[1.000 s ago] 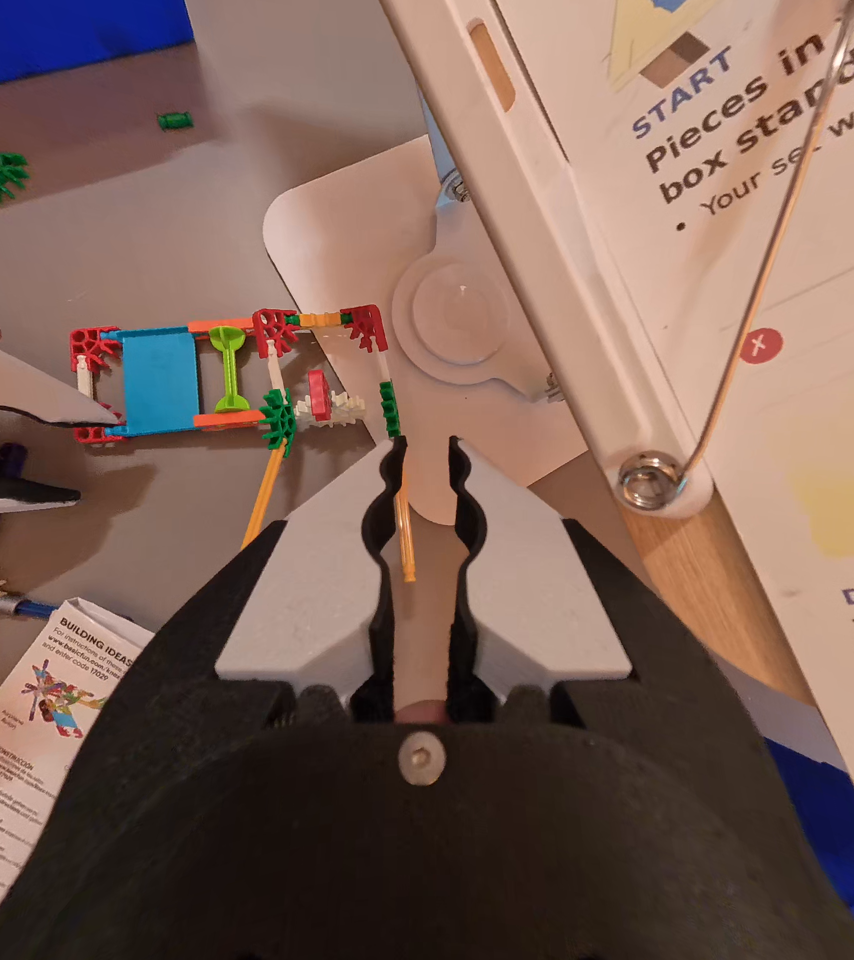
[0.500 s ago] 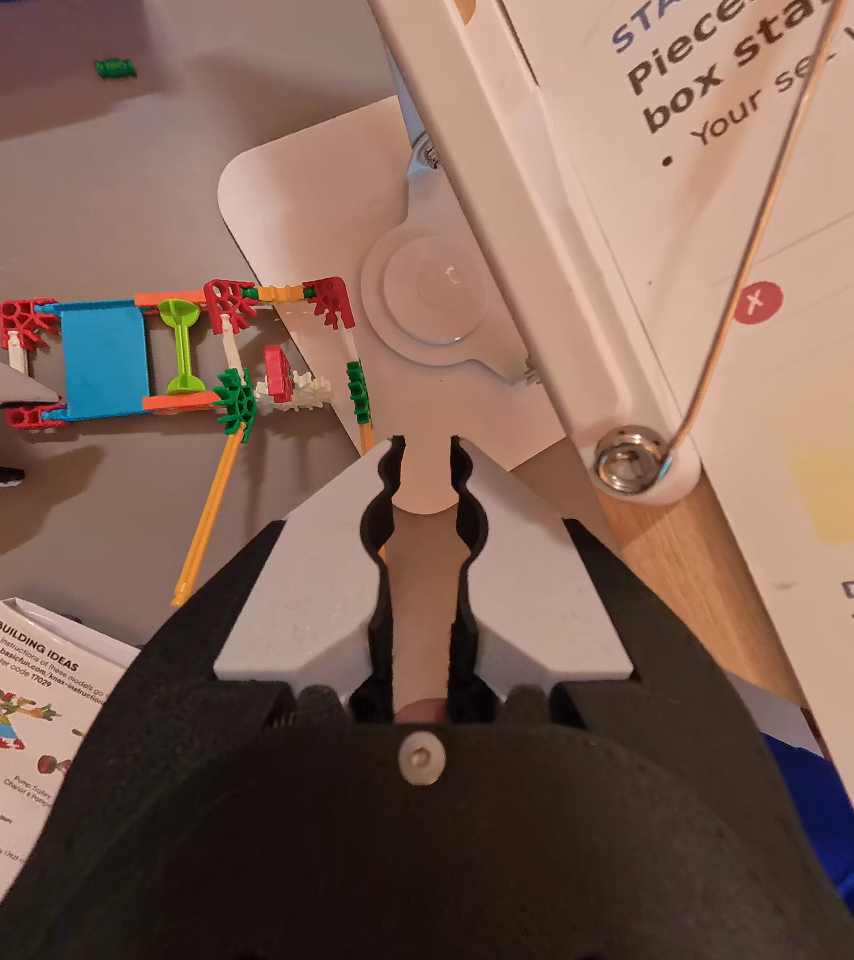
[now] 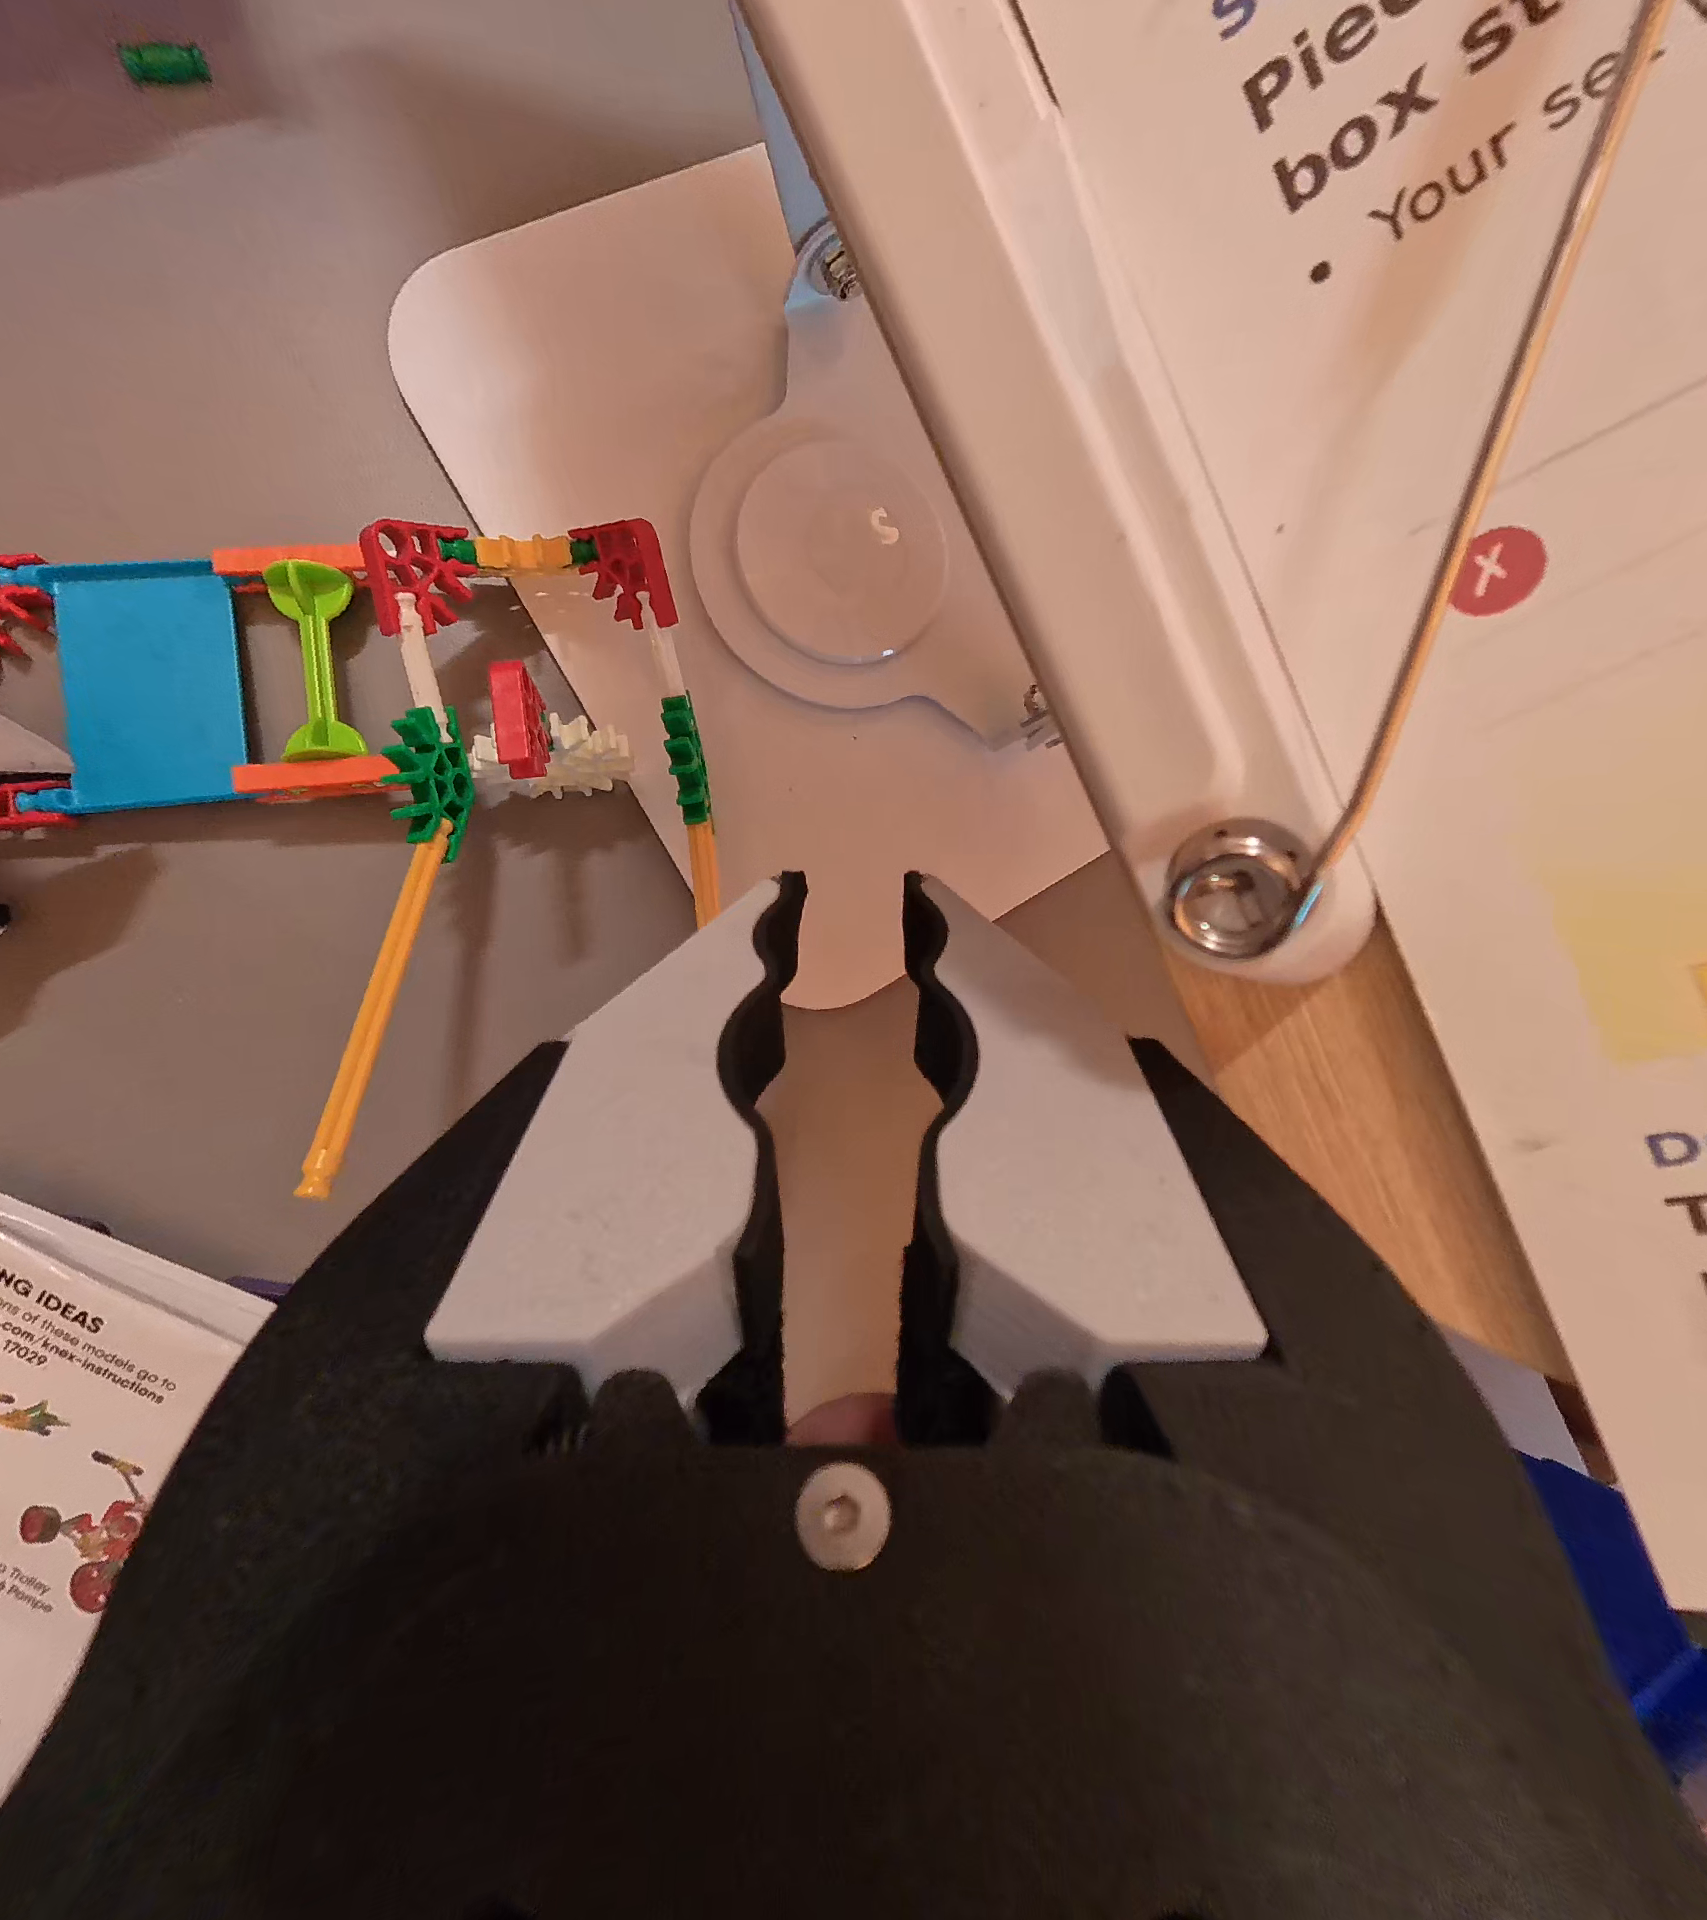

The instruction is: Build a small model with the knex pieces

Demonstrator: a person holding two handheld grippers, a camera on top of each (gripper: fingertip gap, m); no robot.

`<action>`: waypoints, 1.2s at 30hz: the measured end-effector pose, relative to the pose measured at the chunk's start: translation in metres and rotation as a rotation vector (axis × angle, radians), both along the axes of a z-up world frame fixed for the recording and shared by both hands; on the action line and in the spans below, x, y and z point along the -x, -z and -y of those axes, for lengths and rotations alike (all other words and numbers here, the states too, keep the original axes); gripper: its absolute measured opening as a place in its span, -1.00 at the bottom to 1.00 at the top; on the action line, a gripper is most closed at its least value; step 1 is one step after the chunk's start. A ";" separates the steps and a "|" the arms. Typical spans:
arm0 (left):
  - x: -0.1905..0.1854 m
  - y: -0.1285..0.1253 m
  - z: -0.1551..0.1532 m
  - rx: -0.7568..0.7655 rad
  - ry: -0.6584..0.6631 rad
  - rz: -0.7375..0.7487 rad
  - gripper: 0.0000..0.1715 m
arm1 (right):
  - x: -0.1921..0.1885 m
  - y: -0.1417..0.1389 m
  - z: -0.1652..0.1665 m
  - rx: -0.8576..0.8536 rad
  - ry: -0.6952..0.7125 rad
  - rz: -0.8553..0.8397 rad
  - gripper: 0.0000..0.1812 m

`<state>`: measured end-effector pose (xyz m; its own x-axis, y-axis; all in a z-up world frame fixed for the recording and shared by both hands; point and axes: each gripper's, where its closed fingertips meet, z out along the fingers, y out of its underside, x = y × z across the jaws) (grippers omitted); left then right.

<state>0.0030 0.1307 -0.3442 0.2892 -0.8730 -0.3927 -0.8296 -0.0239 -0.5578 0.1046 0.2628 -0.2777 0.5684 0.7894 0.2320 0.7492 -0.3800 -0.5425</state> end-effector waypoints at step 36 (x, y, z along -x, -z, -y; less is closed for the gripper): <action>0.046 -0.136 0.010 -0.233 -0.070 0.170 -0.71 | -0.001 -0.012 0.003 -0.053 -0.017 0.027 -0.79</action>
<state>-0.0434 0.1210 -0.2081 0.4239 -0.7410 -0.5208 -0.7247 0.0674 -0.6858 0.1053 0.2596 -0.2660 0.5481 0.7851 0.2885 0.7699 -0.3387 -0.5409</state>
